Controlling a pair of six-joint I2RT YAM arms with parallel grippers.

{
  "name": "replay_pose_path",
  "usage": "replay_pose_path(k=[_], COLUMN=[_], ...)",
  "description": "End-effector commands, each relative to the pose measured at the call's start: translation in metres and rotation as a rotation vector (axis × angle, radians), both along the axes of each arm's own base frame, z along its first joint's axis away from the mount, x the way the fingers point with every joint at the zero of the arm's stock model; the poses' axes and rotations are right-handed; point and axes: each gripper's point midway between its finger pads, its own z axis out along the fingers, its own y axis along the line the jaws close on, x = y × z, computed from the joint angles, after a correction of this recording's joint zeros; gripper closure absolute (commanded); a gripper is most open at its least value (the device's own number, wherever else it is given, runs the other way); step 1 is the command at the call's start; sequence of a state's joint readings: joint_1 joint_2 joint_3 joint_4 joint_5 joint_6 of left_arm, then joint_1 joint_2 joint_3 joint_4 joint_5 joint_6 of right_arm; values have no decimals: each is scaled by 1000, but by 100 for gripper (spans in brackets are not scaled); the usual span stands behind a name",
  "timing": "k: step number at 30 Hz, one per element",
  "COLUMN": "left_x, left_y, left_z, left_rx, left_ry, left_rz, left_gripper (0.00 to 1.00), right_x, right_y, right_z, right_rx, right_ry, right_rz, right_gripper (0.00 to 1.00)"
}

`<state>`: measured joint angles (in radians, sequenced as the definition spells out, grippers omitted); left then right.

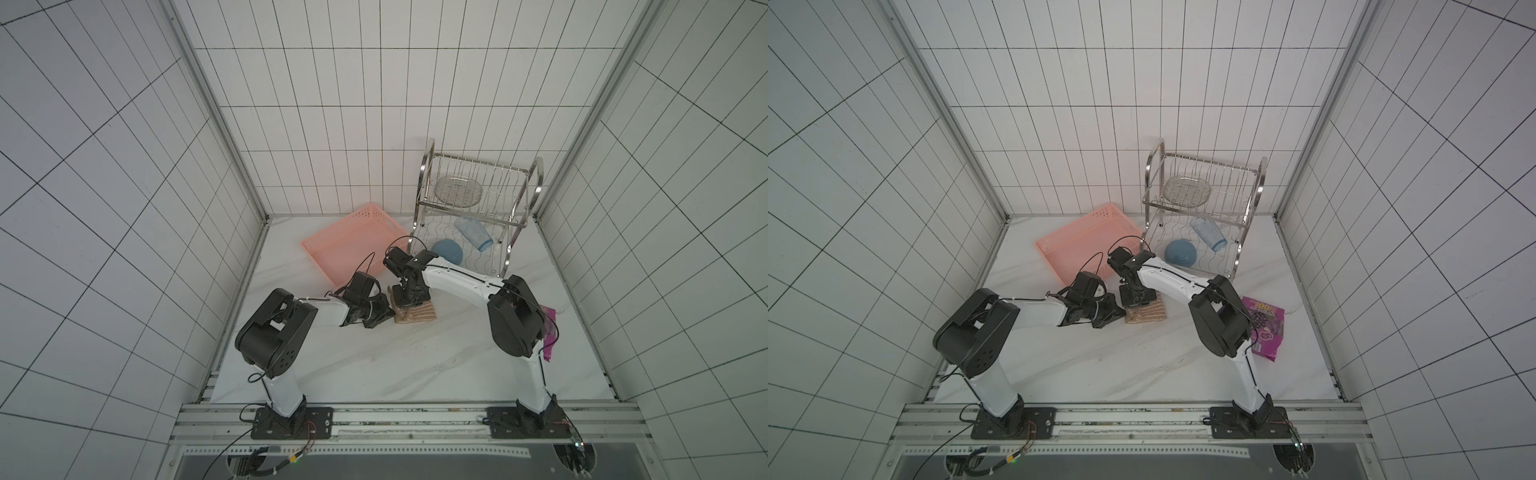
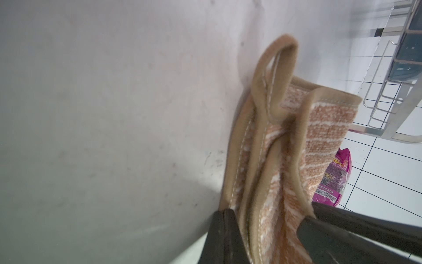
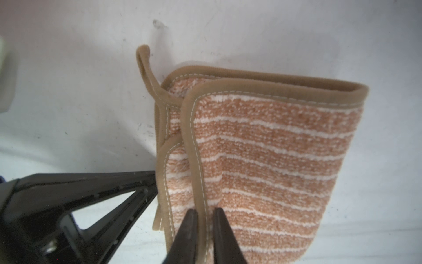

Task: Fold the square dishcloth
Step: Smooth out the cleaning item at the center of the board.

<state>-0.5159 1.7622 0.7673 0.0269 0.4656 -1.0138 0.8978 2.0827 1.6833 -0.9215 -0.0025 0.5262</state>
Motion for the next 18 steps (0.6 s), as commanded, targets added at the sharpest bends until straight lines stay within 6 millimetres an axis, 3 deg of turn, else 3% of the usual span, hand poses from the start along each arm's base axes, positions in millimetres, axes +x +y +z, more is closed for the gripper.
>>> replay_pose_path(k=[1,3,10,18], left_x=[-24,-23,-24,-25], left_y=[25,24,24,25], left_z=[-40,-40,-42,-44], left_rx=[122,119,120,131], left_ry=[120,119,125,130], left_rz=[29,27,26,26], left_gripper=[99,99,99,99], right_x=[0,0,0,-4], right_y=[4,8,23,35], right_z=[9,13,24,11], right_rx=[5,21,100,157], right_ry=[-5,-6,1,54], right_rz=[11,17,24,36], right_gripper=[95,100,100,100])
